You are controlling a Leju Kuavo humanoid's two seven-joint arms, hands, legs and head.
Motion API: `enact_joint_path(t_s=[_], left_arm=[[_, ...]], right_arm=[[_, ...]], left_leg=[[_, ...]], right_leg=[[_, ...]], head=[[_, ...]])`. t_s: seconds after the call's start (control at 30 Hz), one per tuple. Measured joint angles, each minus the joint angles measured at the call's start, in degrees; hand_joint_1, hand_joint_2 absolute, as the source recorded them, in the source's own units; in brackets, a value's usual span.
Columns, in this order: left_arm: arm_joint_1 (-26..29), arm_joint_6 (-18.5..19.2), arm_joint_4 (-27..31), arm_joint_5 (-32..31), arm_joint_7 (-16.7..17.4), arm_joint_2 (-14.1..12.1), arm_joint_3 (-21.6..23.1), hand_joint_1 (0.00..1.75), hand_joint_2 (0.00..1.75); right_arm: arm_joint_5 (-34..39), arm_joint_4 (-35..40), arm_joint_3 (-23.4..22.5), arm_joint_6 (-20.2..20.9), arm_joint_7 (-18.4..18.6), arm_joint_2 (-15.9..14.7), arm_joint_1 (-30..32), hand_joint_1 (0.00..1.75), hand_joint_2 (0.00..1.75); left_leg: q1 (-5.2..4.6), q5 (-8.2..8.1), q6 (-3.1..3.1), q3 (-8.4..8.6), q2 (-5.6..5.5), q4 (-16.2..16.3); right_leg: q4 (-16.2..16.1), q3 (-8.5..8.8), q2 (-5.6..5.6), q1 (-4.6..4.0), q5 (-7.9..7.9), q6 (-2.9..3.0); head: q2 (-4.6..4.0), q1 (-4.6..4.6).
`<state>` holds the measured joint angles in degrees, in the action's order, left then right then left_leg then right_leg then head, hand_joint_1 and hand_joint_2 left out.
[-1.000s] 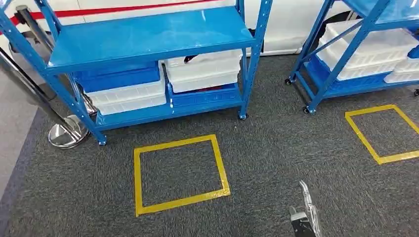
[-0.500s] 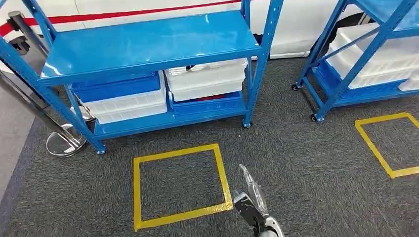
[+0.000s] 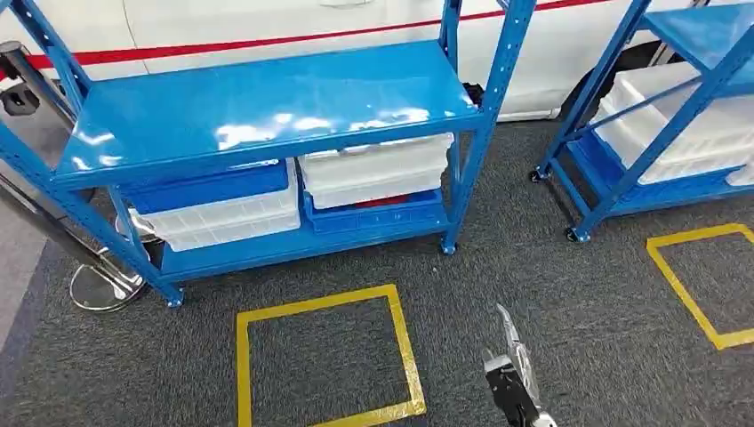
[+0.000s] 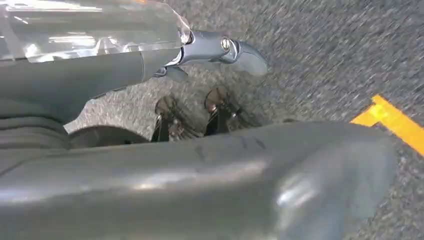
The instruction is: Take the parts from the cabinet and place them on the table.
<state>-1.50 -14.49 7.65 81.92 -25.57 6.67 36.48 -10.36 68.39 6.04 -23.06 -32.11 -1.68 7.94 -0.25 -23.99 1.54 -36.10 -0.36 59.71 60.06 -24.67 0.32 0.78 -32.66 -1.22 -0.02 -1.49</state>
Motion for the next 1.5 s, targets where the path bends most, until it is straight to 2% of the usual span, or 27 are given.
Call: enact_joint_path(t_s=[0.07, 0.13, 0.17, 0.2, 0.23, 0.27, 0.3, 0.37, 0.4, 0.43, 0.5, 0.57, 0.67, 0.7, 0.73, 0.77, 0.83, 0.87, 0.9, 0.97, 1.07, 1.17, 1.2, 1.27, 1.37, 1.4, 1.5], left_arm=[[0.1, 0.1, 0.0, -0.2, 0.1, -0.1, 0.3, 0.0, 0.0], [0.1, 0.1, 0.0, -0.2, 0.3, -0.2, 0.7, 0.0, 0.0], [0.2, 0.1, 0.0, -0.2, 0.4, -0.2, 0.9, 0.0, 0.0], [0.2, 0.1, 0.0, -0.2, 0.4, -0.2, 1.1, 0.0, 0.0], [0.2, 0.1, 0.0, -0.2, 0.4, -0.2, 1.2, 0.0, 0.0], [0.2, 0.1, 0.0, -0.1, 0.4, -0.2, 1.3, 0.0, 0.0], [0.2, 0.1, 0.0, -0.1, 0.5, -0.2, 1.3, 0.0, 0.0], [0.6, 0.1, 0.0, -0.1, 0.5, -0.2, 1.4, 0.0, 0.0], [0.5, 0.1, 0.0, -0.1, 0.6, -0.3, 1.4, 0.0, 0.0], [0.2, 0.3, 0.0, -0.2, 0.7, -0.4, 1.5, 0.0, 0.0], [0.2, 0.4, 0.0, -0.2, 0.7, -0.5, 1.5, 0.0, 0.0], [0.1, 0.4, 0.0, -0.3, 0.7, -0.9, 1.6, 0.0, 0.0], [0.1, 0.6, 0.0, -0.5, 0.9, -1.2, 2.1, 0.0, 0.0], [0.1, 0.7, 0.0, -0.5, 1.0, -1.3, 2.2, 0.0, 0.0], [0.1, 0.9, 0.0, -0.7, 1.1, -1.4, 2.4, 0.0, 0.0], [0.2, 0.9, 0.0, -0.8, 1.1, -1.4, 2.5, 0.0, 0.0], [0.2, 0.9, 0.0, -0.8, 1.4, -1.6, 2.7, 0.0, 0.0], [0.3, 0.9, 0.0, -0.8, 1.4, -1.7, 2.8, 0.0, 0.0], [0.1, 1.0, 0.0, -0.8, 1.4, -1.7, 2.8, 0.0, 0.0], [0.0, 1.0, 0.0, -0.9, 1.4, -1.8, 2.9, 0.0, 0.0], [0.1, 0.9, 0.0, -0.9, 1.5, -1.8, 2.9, 0.0, 0.0], [0.1, 0.9, 0.0, -0.9, 1.5, -1.8, 2.9, 0.0, 0.0], [0.2, 0.9, 0.0, -0.9, 1.5, -1.8, 2.9, 0.0, 0.0], [0.2, 0.9, 0.0, -0.9, 1.5, -1.8, 2.9, 0.0, 0.0], [0.2, 0.9, 0.0, -0.9, 1.5, -1.8, 2.9, 0.0, 0.0], [0.1, 0.9, 0.0, -0.9, 1.6, -1.7, 2.9, 0.0, 0.0], [0.1, 0.9, 0.0, -1.0, 1.6, -1.7, 2.9, 0.0, 0.0]], right_arm=[[0.4, 0.7, -0.3, -0.4, 0.0, -0.2, 0.6, 0.0, 0.0], [1.2, 1.0, -0.6, -0.6, 0.3, -0.6, 1.3, 0.0, 0.0], [1.4, 1.1, -0.8, -0.6, 0.5, -0.7, 1.7, 0.0, 1.75], [1.4, 1.2, -0.9, -0.6, 0.6, -0.8, 2.0, 0.0, 0.0], [1.8, 1.3, -0.9, -0.3, 0.8, -0.8, 2.1, 0.0, 0.0], [2.8, 1.3, -1.0, 0.4, 1.0, -0.9, 2.2, 0.0, 0.0], [4.3, 1.3, -1.1, 1.7, 1.5, -0.9, 2.2, 0.0, 0.0], [5.9, 1.0, -1.5, 2.4, 1.9, -0.9, 2.2, 0.0, 0.0], [6.9, 0.0, -1.9, 2.6, 1.9, -0.9, 1.9, 0.0, 0.0], [7.8, -1.0, -2.3, 2.9, 1.6, -0.9, 1.7, 0.0, 0.0], [8.4, -3.3, -3.4, 3.6, 0.6, -0.8, 0.7, 0.0, 0.0], [8.0, -5.0, -4.5, 4.1, -0.5, -0.3, 0.0, 0.0, 0.0], [7.1, -6.5, -6.4, 4.6, -0.5, 0.6, -0.8, 0.0, 0.0], [6.8, -6.6, -6.7, 4.9, -0.4, 0.8, -0.8, 0.0, 0.0], [6.3, -6.8, -7.1, 5.2, -0.3, 1.0, -0.8, 0.0, 0.0], [5.9, -6.9, -7.6, 5.6, -0.2, 1.2, -0.8, 0.0, 0.0], [5.3, -7.1, -8.0, 5.7, 0.0, 1.7, -1.0, 0.0, 0.0], [5.1, -7.1, -8.3, 5.7, 0.0, 1.9, -1.1, 0.0, 0.0], [5.1, -7.2, -8.6, 5.7, 0.1, 2.0, -1.3, 0.0, 1.75], [5.0, -7.4, -9.1, 6.0, 0.2, 2.1, -1.5, 0.0, 1.75], [4.8, -7.5, -9.5, 6.4, 0.1, 2.2, -1.9, 0.0, 1.75], [4.7, -7.8, -10.1, 6.4, 0.1, 2.2, -2.0, 0.0, 1.75], [4.7, -7.9, -10.1, 6.4, 0.1, 2.2, -2.0, 0.0, 1.75], [4.5, -8.1, -10.2, 6.4, 0.1, 2.2, -2.0, 0.0, 1.75], [4.4, -8.1, -10.2, 6.4, 0.1, 2.2, -2.0, 0.0, 1.75], [4.4, -8.2, -10.3, 6.4, 0.2, 2.2, -2.2, 0.0, 1.75], [4.3, -8.2, -10.5, 6.4, 0.1, 2.2, -2.1, 0.0, 1.75]], left_leg=[[0.06, -0.53, 0.67, 1.77, 0.08, -1.0], [0.06, -1.57, 1.06, 2.84, 0.0, -1.2], [0.0, -2.31, 1.13, 3.67, -0.18, -1.2], [-0.05, -2.91, 1.14, 4.4, -0.3, -1.2], [-0.07, -3.52, 1.12, 5.29, -0.35, -1.2], [-0.1, -4.26, 1.05, 6.43, -0.38, -1.2], [-0.17, -5.0, 0.97, 7.53, -0.1, -1.2], [-0.43, -6.44, 0.52, 9.09, -0.16, -1.0], [-0.55, -6.92, 0.14, 8.78, -0.39, -1.0], [-0.56, -7.42, -0.18, 8.79, -0.12, -1.1], [-0.63, -7.18, -0.6, 9.58, -0.07, -0.9], [-0.53, -8.17, -1.27, 8.64, 0.01, 1.7], [0.23, -13.81, -2.45, 1.51, 0.02, 13.6], [0.45, -14.36, -2.7, -0.2, 0.02, 15.8], [0.67, -13.4, -2.89, -0.93, 0.03, 15.7], [0.85, -11.05, -3.0, -0.43, 0.03, 13.1], [1.0, -4.2, -2.98, 2.89, 0.09, 3.4], [0.98, -2.42, -2.83, 3.84, 0.19, 0.0], [0.5, -5.2, -2.54, 3.76, 0.34, -0.7], [0.42, -3.6, -1.45, 3.83, 0.34, -0.5], [0.85, -2.9, -0.14, 4.88, 0.47, -1.7], [0.52, -2.91, 0.47, 4.78, 0.48, -1.8], [0.39, -2.96, 0.54, 4.79, 0.44, -1.7], [0.2, -3.18, 0.63, 5.04, 0.31, -1.7], [-0.01, -3.84, 0.42, 5.97, 0.19, -1.7], [-0.43, -4.21, -0.05, 5.83, 0.17, -1.5], [-0.15, -4.36, -0.79, 6.03, 0.16, -1.9]], right_leg=[[5.7, -2.73, -0.12, 0.12, 0.36, -0.16], [13.1, -8.51, -0.11, 0.03, -2.99, -0.23], [15.4, -11.26, -0.11, 0.02, -5.75, -0.37], [15.6, -12.59, -0.11, 0.01, -6.76, -0.44], [14.5, -13.26, -0.11, 0.0, -6.52, -0.42], [11.5, -13.22, -0.12, -0.03, -4.34, -0.19], [7.5, -12.72, -0.24, -0.14, -0.6, 0.23], [0.9, -12.87, -1.19, -0.86, 9.42, 1.38], [0.8, -12.65, -0.77, -0.97, 7.54, 1.46], [0.9, -12.59, -0.74, -1.05, 8.57, 1.57], [0.4, -12.2, -0.45, -0.81, 8.21, 2.14], [-0.5, -10.94, -0.44, -0.3, 8.02, 2.6], [-0.7, -10.43, -0.48, -0.12, 7.4, 2.94], [-0.7, -10.29, -0.45, -0.06, 7.22, 2.9], [-0.7, -10.02, -0.4, 0.02, 6.99, 2.82], [-0.7, -9.62, -0.33, 0.11, 6.77, 2.69], [-0.7, -8.63, -0.3, 0.33, 6.26, 2.23], [-0.7, -8.5, -0.31, 0.37, 6.06, 1.94], [-0.5, -8.39, -0.31, 0.21, 5.95, 1.64], [-0.5, -8.35, -0.45, 0.16, 5.6, 0.73], [0.6, -8.2, -0.42, 0.31, 4.46, -0.24], [12.7, -14.06, -0.37, 0.31, -2.19, -0.47], [15.8, -15.72, -0.38, 0.31, -2.93, -0.51], [14.7, -15.7, -0.38, 0.28, -0.64, -0.34], [1.1, -9.32, -0.37, -0.02, 6.73, 0.69], [-0.6, -8.62, -0.51, -0.56, 5.94, 0.95], [-0.8, -8.61, -0.35, -0.72, 5.9, 1.35]], head=[[0.0, 0.07], [0.0, 0.11], [0.0, 0.09], [0.0, 0.09], [0.0, 0.11], [0.0, 0.09], [0.0, 0.09], [0.0, 0.11], [0.0, 0.09], [0.0, 0.0], [0.0, 0.07], [0.0, 0.07], [0.0, 0.02], [0.0, 0.02], [0.0, 0.02], [0.0, 0.02], [0.0, 0.02], [0.0, 0.04], [0.0, 0.02], [0.0, 0.04], [0.0, 0.07], [0.0, 0.04], [0.0, 0.07], [0.0, 0.07], [0.0, 0.06], [0.0, 0.07], [0.0, 0.04]])
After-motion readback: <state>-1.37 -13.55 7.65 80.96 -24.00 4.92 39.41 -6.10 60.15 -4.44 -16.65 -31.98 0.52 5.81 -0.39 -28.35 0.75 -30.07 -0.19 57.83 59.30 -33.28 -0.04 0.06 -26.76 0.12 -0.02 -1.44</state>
